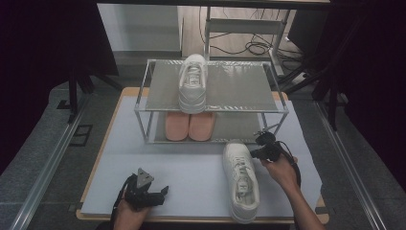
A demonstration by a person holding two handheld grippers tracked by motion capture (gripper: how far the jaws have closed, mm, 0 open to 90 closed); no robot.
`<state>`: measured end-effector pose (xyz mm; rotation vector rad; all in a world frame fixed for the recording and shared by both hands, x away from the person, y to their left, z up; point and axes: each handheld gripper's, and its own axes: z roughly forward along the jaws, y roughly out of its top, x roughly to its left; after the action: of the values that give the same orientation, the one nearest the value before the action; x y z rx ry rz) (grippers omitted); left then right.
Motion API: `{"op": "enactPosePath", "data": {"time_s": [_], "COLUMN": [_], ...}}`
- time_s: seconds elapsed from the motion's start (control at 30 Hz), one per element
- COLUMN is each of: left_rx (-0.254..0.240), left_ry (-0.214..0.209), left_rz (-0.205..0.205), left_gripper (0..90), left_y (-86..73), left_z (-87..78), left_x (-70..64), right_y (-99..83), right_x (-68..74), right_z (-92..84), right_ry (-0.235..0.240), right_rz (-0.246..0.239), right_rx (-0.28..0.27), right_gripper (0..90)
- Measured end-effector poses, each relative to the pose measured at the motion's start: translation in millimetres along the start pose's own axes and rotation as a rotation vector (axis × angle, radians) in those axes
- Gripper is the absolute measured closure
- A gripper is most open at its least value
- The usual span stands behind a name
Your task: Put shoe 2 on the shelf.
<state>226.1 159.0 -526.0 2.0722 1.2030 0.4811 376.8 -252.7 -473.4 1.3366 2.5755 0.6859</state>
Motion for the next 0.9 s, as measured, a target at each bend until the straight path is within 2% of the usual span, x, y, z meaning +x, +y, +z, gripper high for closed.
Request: {"op": "enactPosePath", "data": {"time_s": [0.23,0.47,0.9], "left_rx": [0.000,0.000,-0.001], "left_ry": [0.000,0.000,0.000], "left_rz": [0.000,0.000,0.000], "left_gripper": [13.7,13.8,13.8], "left_y": [0.0,0.0,-0.1], "left_z": [0.0,0.0,0.0], "left_x": [0.0,0.0,-0.1], "right_y": [16.9,36.0,60.3], "right_x": [15.1,36.3,77.1], "right_z": [10.7,23.4,38.2], "right_ry": [0.032,0.093,0.172], "right_rz": [-0.037,-0.082,-0.251], "right_rx": [0.009,0.021,0.077], "right_gripper": [90.0,90.0,90.0]}}
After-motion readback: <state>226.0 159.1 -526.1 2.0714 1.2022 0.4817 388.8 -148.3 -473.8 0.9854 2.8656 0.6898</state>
